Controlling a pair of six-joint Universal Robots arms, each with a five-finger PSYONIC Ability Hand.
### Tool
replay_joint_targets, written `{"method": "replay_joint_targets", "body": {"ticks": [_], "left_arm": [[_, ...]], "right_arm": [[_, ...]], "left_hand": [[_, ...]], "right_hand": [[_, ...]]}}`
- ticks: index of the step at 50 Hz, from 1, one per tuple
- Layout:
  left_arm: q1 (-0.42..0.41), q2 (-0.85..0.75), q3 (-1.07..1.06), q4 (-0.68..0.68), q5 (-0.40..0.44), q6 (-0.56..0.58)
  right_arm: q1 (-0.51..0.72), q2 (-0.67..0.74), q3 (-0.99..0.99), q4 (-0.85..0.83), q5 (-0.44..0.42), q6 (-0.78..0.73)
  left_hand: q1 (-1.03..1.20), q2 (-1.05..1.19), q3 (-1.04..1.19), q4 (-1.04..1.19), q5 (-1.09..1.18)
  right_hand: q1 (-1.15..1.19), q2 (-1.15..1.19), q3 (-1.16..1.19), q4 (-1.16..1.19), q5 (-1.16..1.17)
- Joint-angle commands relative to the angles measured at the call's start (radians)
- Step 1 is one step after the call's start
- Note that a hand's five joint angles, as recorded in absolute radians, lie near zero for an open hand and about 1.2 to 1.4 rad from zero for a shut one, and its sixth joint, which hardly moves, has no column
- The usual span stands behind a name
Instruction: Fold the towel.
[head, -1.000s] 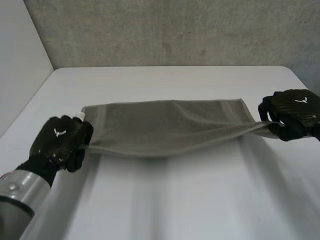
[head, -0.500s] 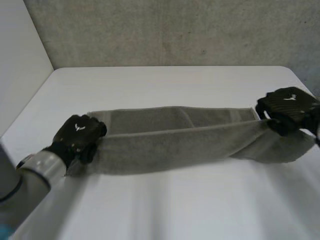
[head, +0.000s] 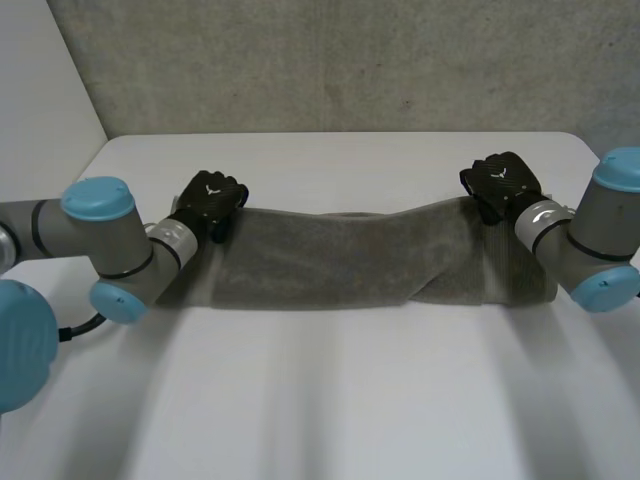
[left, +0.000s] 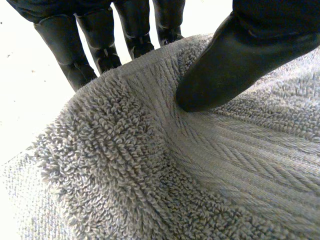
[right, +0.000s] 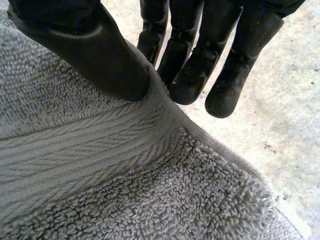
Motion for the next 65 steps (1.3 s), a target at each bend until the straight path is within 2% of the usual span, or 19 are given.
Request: {"method": "replay_joint_targets", "body": {"ticks": [1, 15, 16, 17, 18, 19, 20, 28, 30, 32, 33, 35, 38, 41, 46, 51, 57, 63, 65], "left_arm": [[0.000, -0.056, 0.068, 0.007, -0.023, -0.001], [0.000, -0.114, 0.177, 0.013, -0.078, -0.002], [0.000, -0.114, 0.174, 0.012, -0.080, -0.002], [0.000, -0.114, 0.174, 0.012, -0.080, -0.002], [0.000, -0.111, 0.168, 0.007, -0.081, -0.002], [0.000, -0.111, 0.168, 0.007, -0.082, -0.002], [-0.003, -0.107, 0.162, 0.004, -0.085, -0.002], [-0.037, -0.008, 0.076, -0.005, -0.112, -0.001], [-0.035, 0.036, 0.030, -0.005, -0.118, -0.002], [-0.028, 0.152, -0.081, -0.004, -0.131, -0.009], [-0.028, 0.153, -0.082, -0.004, -0.131, -0.009], [-0.025, 0.212, -0.145, -0.002, -0.137, -0.012], [-0.012, 0.382, -0.340, 0.004, -0.149, -0.041], [-0.005, 0.436, -0.416, 0.006, -0.149, -0.065], [-0.002, 0.576, -0.641, 0.027, -0.146, -0.198], [-0.002, 0.642, -0.749, 0.050, -0.144, -0.277], [-0.002, 0.660, -0.826, 0.110, -0.144, -0.298], [-0.002, 0.666, -0.899, 0.279, -0.146, -0.295], [-0.003, 0.670, -0.909, 0.308, -0.151, -0.291]], "right_arm": [[0.009, 0.091, -0.096, -0.021, 0.017, -0.001], [0.018, 0.183, -0.213, -0.024, 0.041, -0.003], [0.020, 0.195, -0.229, -0.023, 0.038, -0.003], [0.023, 0.200, -0.237, -0.020, 0.041, -0.003], [0.023, 0.200, -0.237, -0.020, 0.041, -0.003], [0.026, 0.200, -0.240, -0.017, 0.045, -0.001], [0.032, 0.197, -0.240, -0.014, 0.048, -0.001], [0.050, 0.116, -0.163, 0.003, 0.088, 0.000], [0.057, 0.056, -0.125, 0.003, 0.100, 0.002], [0.058, -0.075, -0.021, 0.006, 0.117, 0.011], [0.058, -0.076, -0.021, 0.006, 0.117, 0.011], [0.049, -0.183, 0.100, 0.009, 0.118, 0.029], [0.043, -0.280, 0.210, 0.029, 0.118, 0.057], [0.043, -0.355, 0.299, 0.083, 0.117, 0.077], [0.005, -0.386, 0.381, 0.176, 0.115, 0.088], [-0.040, -0.383, 0.444, 0.215, 0.098, 0.081], [-0.081, -0.357, 0.476, 0.189, 0.081, 0.086], [-0.112, -0.280, 0.466, 0.146, 0.063, 0.088], [-0.132, -0.256, 0.459, 0.132, 0.063, 0.077]], "left_hand": [[-0.037, -0.110, -0.152, -0.118, -0.248], [-0.037, -0.110, -0.152, -0.118, -0.248], [-0.252, -0.325, -0.367, -0.332, -0.463], [-0.254, -0.327, -0.369, -0.335, -0.465], [-0.850, -0.923, -0.965, -0.930, -1.061], [-0.856, -0.929, -0.971, -0.936, -1.067], [-1.259, -1.332, -1.374, -1.339, -1.470], [-1.252, -1.325, -1.367, -1.333, -1.463], [-1.252, -1.325, -1.367, -1.333, -1.463], [-1.246, -1.319, -1.361, -1.327, -1.458], [-1.246, -1.319, -1.361, -1.327, -1.457], [-1.246, -1.319, -1.361, -1.327, -1.457], [-1.249, -1.322, -1.364, -1.330, -1.460], [-1.246, -1.319, -1.361, -1.327, -1.457], [-1.249, -1.322, -1.364, -1.330, -1.460], [-1.249, -1.322, -1.364, -1.330, -1.460], [-1.249, -1.322, -1.364, -1.330, -1.460], [-1.249, -1.322, -1.364, -1.330, -1.460], [-1.249, -1.322, -1.364, -1.330, -1.460]], "right_hand": [[0.063, 0.077, 0.058, 0.065, 0.059], [0.063, 0.077, 0.058, 0.065, 0.059], [-0.020, -0.007, -0.025, -0.018, -0.024], [-0.611, -0.597, -0.616, -0.609, -0.615], [-0.617, -0.603, -0.622, -0.615, -0.621], [-1.158, -1.145, -1.164, -1.157, -1.162], [-1.158, -1.145, -1.164, -1.157, -1.162], [-1.158, -1.145, -1.164, -1.157, -1.162], [-1.158, -1.145, -1.164, -1.157, -1.162], [-1.158, -1.145, -1.164, -1.157, -1.162], [-1.158, -1.145, -1.164, -1.157, -1.162], [-1.158, -1.145, -1.164, -1.157, -1.162], [-1.158, -1.145, -1.164, -1.157, -1.162], [-1.158, -1.145, -1.164, -1.157, -1.162], [-1.081, -1.068, -1.086, -1.079, -1.085], [-0.981, -0.968, -0.987, -0.979, -0.985], [-0.966, -0.953, -0.972, -0.965, -0.970], [-0.901, -0.888, -0.907, -0.900, -0.905], [-0.718, -0.704, -0.723, -0.716, -0.722]]}}
